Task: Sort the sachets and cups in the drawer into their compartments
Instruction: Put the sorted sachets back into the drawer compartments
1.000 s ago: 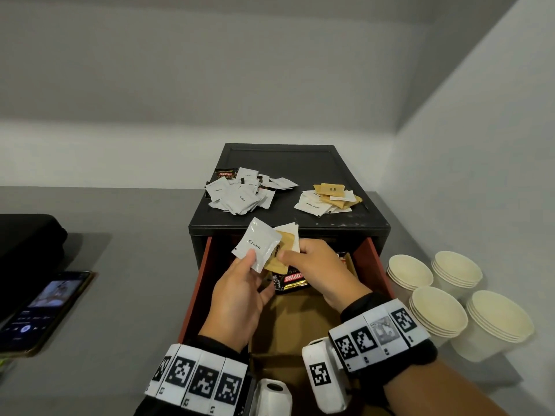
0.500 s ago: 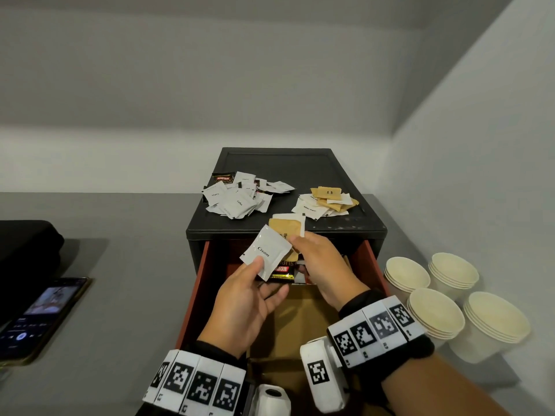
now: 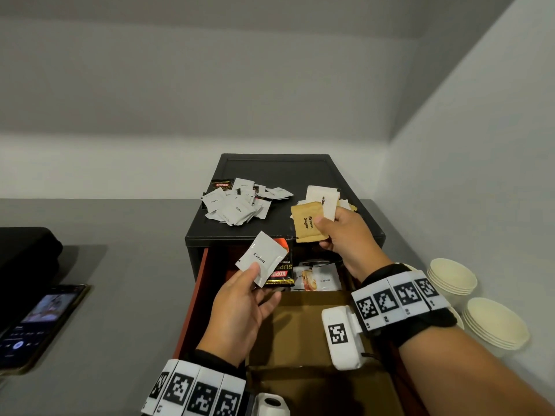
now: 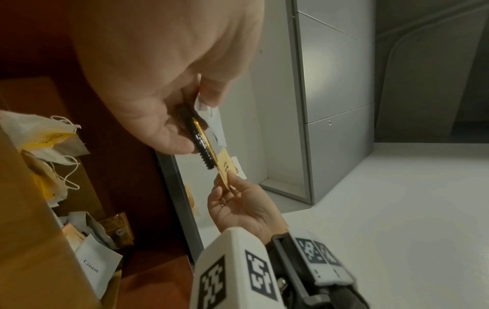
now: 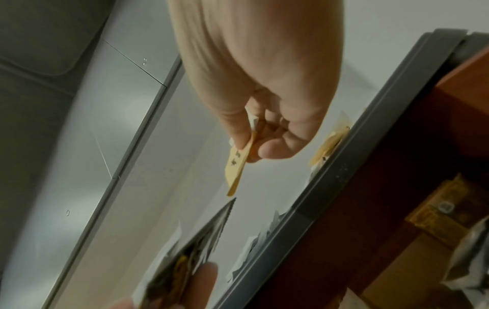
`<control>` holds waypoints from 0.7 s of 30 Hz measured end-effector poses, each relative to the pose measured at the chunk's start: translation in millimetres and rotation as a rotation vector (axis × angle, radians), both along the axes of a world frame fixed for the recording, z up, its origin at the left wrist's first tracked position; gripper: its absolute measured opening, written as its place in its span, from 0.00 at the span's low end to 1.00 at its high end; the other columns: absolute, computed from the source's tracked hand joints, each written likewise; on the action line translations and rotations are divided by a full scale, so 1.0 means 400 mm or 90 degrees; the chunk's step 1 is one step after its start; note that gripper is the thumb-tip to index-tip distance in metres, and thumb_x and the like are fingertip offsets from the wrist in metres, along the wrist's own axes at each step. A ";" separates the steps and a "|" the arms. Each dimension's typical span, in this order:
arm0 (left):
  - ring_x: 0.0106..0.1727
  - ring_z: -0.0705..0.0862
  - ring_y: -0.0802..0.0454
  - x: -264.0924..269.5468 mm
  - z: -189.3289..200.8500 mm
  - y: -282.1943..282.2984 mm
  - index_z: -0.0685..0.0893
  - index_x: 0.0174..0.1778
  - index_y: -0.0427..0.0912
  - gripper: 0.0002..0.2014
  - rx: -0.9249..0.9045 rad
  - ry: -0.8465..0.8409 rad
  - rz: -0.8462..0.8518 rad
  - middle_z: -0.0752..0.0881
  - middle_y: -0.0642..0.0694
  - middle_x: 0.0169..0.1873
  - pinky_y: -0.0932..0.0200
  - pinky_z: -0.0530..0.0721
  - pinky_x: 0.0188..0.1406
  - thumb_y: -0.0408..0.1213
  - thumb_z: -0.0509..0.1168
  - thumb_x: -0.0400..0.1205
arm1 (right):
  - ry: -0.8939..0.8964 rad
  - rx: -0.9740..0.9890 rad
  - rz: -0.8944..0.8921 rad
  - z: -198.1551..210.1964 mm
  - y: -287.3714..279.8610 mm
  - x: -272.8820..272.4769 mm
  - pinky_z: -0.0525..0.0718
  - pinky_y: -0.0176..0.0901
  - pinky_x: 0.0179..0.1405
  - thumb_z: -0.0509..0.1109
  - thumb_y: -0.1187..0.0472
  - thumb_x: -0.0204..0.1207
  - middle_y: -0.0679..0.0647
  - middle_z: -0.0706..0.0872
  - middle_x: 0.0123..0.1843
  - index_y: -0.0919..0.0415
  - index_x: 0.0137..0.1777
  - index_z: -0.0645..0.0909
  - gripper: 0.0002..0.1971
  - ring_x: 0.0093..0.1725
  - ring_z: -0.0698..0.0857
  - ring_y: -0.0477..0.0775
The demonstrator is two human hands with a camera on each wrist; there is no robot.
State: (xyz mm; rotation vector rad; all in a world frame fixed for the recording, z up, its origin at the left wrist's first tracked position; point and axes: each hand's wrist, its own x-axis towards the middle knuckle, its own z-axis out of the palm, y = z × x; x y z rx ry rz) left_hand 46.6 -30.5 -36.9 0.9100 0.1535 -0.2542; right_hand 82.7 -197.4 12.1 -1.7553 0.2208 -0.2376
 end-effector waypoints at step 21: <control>0.40 0.79 0.53 0.015 -0.026 0.002 0.81 0.59 0.43 0.09 0.050 0.029 0.023 0.85 0.44 0.48 0.57 0.82 0.38 0.36 0.60 0.85 | 0.143 -0.389 -0.131 0.027 -0.151 0.203 0.74 0.53 0.70 0.65 0.56 0.80 0.61 0.73 0.75 0.60 0.76 0.68 0.25 0.71 0.75 0.63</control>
